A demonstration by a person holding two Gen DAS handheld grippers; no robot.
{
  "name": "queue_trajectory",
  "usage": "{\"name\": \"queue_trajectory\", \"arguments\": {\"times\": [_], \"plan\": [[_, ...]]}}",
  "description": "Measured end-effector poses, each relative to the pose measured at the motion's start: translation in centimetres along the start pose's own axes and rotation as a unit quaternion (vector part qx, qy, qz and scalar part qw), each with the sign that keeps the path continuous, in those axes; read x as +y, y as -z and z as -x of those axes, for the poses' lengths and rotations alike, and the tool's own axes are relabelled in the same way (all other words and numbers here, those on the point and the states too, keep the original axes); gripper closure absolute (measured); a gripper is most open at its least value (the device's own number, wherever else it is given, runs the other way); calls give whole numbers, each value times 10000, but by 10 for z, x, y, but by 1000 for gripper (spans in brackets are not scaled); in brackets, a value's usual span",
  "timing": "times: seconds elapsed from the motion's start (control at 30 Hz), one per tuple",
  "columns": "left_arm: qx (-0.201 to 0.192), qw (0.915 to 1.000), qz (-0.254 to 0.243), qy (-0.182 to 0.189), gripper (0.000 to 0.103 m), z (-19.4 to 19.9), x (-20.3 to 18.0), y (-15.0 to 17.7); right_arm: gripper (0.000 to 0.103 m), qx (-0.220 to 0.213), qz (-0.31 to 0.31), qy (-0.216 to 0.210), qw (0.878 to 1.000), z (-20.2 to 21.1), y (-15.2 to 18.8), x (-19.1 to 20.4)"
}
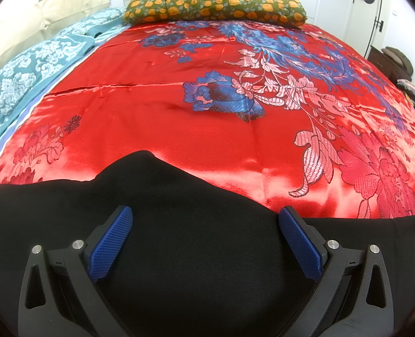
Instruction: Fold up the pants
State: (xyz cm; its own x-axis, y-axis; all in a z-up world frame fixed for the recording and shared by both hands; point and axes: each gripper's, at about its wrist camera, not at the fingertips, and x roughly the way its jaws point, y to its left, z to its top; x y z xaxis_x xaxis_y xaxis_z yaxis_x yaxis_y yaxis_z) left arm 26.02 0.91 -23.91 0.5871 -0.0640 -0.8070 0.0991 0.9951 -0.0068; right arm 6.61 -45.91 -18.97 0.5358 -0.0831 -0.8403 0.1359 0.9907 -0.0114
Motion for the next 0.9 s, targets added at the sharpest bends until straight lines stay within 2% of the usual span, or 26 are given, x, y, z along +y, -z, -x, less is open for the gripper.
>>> {"name": "queue_trajectory", "arguments": {"times": [0.9], "plan": [[0, 10000, 1, -1, 0, 0, 0, 0, 0, -3, 26, -34, 10000, 0, 1, 0]]}}
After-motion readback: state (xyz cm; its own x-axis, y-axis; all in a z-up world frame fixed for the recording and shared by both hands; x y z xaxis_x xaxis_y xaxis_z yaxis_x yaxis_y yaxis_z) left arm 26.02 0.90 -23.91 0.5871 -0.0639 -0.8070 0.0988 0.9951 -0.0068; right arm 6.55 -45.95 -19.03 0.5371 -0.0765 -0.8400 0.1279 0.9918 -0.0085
